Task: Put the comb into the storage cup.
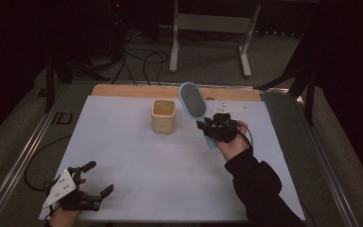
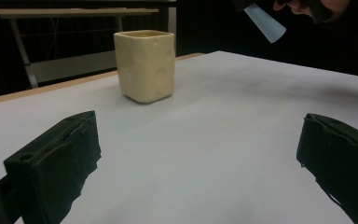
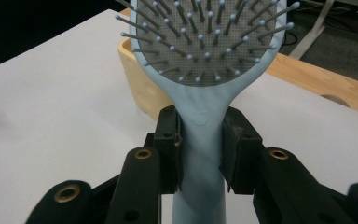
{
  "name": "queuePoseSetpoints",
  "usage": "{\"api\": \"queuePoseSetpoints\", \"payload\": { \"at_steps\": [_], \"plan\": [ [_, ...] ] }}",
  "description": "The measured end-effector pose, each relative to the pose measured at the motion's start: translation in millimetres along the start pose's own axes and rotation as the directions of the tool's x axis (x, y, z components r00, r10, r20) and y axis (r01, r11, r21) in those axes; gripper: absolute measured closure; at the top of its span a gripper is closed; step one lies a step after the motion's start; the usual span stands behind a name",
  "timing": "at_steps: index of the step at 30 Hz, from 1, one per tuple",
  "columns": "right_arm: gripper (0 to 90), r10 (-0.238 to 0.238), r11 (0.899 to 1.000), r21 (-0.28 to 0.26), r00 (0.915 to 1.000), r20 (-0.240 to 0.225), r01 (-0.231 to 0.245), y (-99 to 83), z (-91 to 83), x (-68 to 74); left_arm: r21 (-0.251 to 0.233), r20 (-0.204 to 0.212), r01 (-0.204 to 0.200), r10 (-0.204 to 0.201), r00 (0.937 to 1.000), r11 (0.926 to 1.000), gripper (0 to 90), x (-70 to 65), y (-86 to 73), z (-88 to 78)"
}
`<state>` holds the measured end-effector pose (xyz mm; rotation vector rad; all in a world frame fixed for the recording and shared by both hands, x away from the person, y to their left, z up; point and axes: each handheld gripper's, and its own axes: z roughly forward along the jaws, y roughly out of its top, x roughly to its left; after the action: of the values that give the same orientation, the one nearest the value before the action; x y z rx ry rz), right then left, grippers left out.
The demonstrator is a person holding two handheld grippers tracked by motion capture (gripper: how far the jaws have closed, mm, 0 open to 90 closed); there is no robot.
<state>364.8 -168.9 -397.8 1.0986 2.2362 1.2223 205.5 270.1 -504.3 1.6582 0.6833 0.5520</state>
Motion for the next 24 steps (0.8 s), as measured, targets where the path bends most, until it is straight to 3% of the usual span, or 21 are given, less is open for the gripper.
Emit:
{"api": "queuePoseSetpoints", "payload": {
  "at_steps": [5,10,24],
  "plan": [
    [70.9,-0.011,1.000,-0.024,0.9999,0.002,0.011,5.1,5.5,3.8,0.002,0.000,-0.001,0.001,1.0000,1.0000,0.0,0.0,-0.1,0.2],
    [70.9,0.011,0.999,-0.045,0.9999,-0.002,-0.011,11.0,11.6,4.1,0.003,0.000,-0.002,0.002,1.0000,1.0000,0.0,0.0,-0.1,0.0],
    [70.9,0.018,0.995,-0.102,0.9998,0.000,-0.018,26.8,29.7,9.4,0.003,0.002,-0.002,0.002,1.0000,1.0000,0.0,0.3,-0.4,-0.1]
  ]
}}
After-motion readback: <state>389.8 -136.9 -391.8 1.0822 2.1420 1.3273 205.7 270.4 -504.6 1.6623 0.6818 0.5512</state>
